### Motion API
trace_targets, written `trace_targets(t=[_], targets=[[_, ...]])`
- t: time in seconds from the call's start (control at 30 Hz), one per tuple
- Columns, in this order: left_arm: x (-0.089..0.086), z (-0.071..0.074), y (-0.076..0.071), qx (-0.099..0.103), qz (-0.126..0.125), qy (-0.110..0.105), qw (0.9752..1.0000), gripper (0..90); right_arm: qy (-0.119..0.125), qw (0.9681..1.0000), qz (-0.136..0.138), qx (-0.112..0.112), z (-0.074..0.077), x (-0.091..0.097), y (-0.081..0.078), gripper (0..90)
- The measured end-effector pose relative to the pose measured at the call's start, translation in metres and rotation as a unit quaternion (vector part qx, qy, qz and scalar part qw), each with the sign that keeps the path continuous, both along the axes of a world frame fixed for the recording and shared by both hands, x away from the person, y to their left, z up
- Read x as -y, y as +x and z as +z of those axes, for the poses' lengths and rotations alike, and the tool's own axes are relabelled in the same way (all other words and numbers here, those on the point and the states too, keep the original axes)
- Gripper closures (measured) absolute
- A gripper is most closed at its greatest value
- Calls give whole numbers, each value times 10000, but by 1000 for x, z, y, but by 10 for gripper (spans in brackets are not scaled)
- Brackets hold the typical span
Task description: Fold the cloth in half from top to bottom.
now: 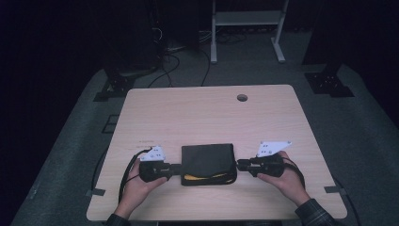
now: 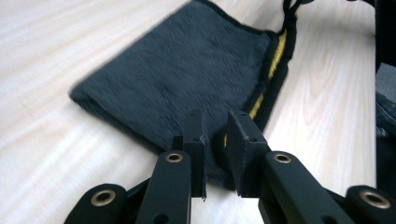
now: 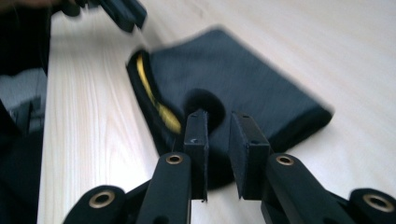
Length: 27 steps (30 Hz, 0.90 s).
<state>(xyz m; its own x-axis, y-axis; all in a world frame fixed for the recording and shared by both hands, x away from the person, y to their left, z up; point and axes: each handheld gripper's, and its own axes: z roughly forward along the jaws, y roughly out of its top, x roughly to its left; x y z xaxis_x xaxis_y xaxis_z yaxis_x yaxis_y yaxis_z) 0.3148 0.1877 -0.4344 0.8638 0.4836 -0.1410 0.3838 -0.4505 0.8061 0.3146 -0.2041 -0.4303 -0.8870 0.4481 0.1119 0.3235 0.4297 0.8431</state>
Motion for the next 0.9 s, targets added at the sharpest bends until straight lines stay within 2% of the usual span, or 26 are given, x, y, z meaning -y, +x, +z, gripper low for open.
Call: trace_targets(t=[0.07, 0.17, 0.33, 0.53, 0.6, 0.7, 0.9], targets=[[1, 2, 5, 41, 21, -7, 10000, 778, 190, 9998, -6, 52, 9, 2, 3, 766], [5, 1, 14, 38, 58, -32, 10000, 782, 237, 9996, -51, 119, 15, 2, 7, 778], [19, -9, 23, -96, -32, 118, 9999, 787, 38, 10000, 38, 1, 2, -13, 16, 793], [30, -21, 12, -197, -295, 391, 9986, 750, -452, 9976, 457, -265, -24, -36, 16, 746], [30, -25, 8, -213, -350, 546, 9977, 735, -567, 9966, 516, -316, -31, -40, 14, 753], [27, -29, 1, -200, -364, 578, 9975, 717, -757, 9945, 635, -349, -38, -44, 10, 777], [25, -30, -3, -151, -305, 588, 9977, 701, -807, 9942, 635, -318, -41, -44, 7, 778]])
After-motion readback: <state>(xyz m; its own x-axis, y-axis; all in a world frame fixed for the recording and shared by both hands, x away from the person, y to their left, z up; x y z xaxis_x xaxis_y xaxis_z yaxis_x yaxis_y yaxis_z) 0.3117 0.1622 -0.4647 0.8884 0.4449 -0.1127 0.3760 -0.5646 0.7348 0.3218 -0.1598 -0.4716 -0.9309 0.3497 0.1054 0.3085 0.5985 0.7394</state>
